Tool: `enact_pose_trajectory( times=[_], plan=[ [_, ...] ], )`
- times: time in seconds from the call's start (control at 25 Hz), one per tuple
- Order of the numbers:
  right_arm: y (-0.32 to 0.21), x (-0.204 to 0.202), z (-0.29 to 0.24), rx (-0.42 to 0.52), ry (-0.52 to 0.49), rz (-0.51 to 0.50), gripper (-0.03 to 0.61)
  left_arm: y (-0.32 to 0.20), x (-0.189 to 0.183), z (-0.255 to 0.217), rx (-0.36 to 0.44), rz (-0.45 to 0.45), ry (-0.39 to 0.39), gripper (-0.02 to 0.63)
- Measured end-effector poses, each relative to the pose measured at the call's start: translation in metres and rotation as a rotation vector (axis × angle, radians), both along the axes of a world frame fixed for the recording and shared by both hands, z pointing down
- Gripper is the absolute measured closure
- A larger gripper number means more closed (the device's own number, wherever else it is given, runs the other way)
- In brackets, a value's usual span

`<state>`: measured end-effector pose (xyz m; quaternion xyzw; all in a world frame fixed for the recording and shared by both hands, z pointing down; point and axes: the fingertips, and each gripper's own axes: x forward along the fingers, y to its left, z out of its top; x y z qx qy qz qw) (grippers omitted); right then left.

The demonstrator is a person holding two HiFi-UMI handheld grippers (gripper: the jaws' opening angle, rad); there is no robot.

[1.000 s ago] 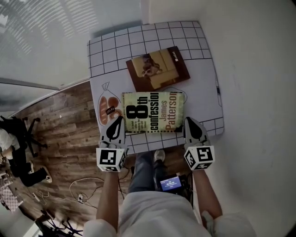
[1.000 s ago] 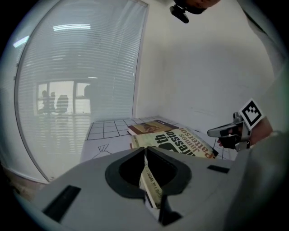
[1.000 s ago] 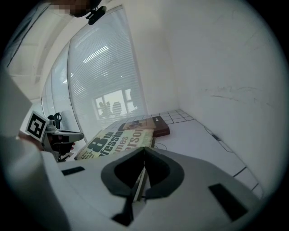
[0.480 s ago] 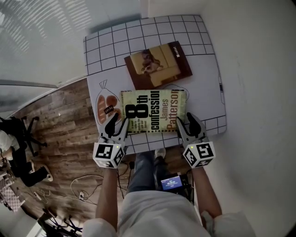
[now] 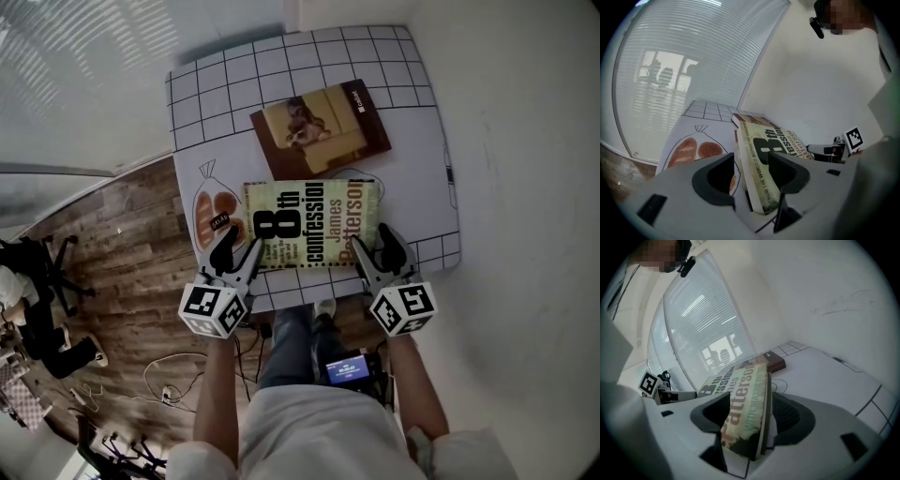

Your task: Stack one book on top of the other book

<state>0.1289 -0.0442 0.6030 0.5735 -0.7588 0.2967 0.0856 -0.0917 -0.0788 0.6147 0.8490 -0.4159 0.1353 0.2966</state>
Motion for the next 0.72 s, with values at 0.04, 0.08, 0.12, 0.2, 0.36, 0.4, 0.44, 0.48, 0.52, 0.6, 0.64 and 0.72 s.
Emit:
enact_pose_trajectory(
  times=[0.04,0.08,0.12,0.2,0.36,0.4,0.44,0.48,0.52,0.6,0.64,0.72],
  plan=[
    [0.0009,-0.0001,0.003,-0.018,-0.004,0.0,0.304,0.0012,0.003,0.0018,-0.016,0.016,0.011,0.393],
    [0.0018,-0.0005,0.0061,-0.04,-0.008,-0.002,0.313,0.0023,0.0062,0.0027,-0.03,0.032,0.024,0.401],
    [0.0023,-0.001,0.0083,-0.058,-0.014,-0.004,0.393,0.003,0.0084,0.0025,-0.043,0.045,0.038,0.451],
    [0.002,-0.0009,0.0096,-0.072,-0.021,-0.005,0.398,0.003,0.0097,0.0018,-0.052,0.058,0.049,0.453],
    [0.0023,-0.0004,0.0096,-0.069,-0.027,-0.001,0.4,0.0031,0.0097,0.0019,-0.051,0.059,0.042,0.453],
    [0.0023,-0.0003,0.0097,-0.069,-0.028,0.0,0.4,0.0029,0.0098,0.0018,-0.051,0.056,0.042,0.453],
    [0.0022,-0.0004,0.0096,-0.068,-0.03,0.001,0.4,0.0028,0.0097,0.0017,-0.051,0.053,0.042,0.453],
    [0.0021,-0.0003,0.0093,-0.068,-0.036,0.004,0.401,0.0028,0.0096,0.0016,-0.051,0.05,0.04,0.454],
    [0.0022,0.0,0.0087,-0.069,-0.046,0.009,0.402,0.0031,0.0096,0.0015,-0.05,0.047,0.037,0.454],
    [0.0022,0.0007,0.0065,-0.069,-0.066,0.016,0.418,0.0037,0.0094,0.0012,-0.046,0.042,0.028,0.456],
    [0.0021,0.0007,0.0053,-0.067,-0.067,0.015,0.42,0.004,0.0092,0.0011,-0.045,0.039,0.027,0.456],
    [0.0016,0.0006,0.0036,-0.063,-0.061,0.009,0.42,0.0046,0.0088,0.0011,-0.047,0.034,0.034,0.456]
  ],
)
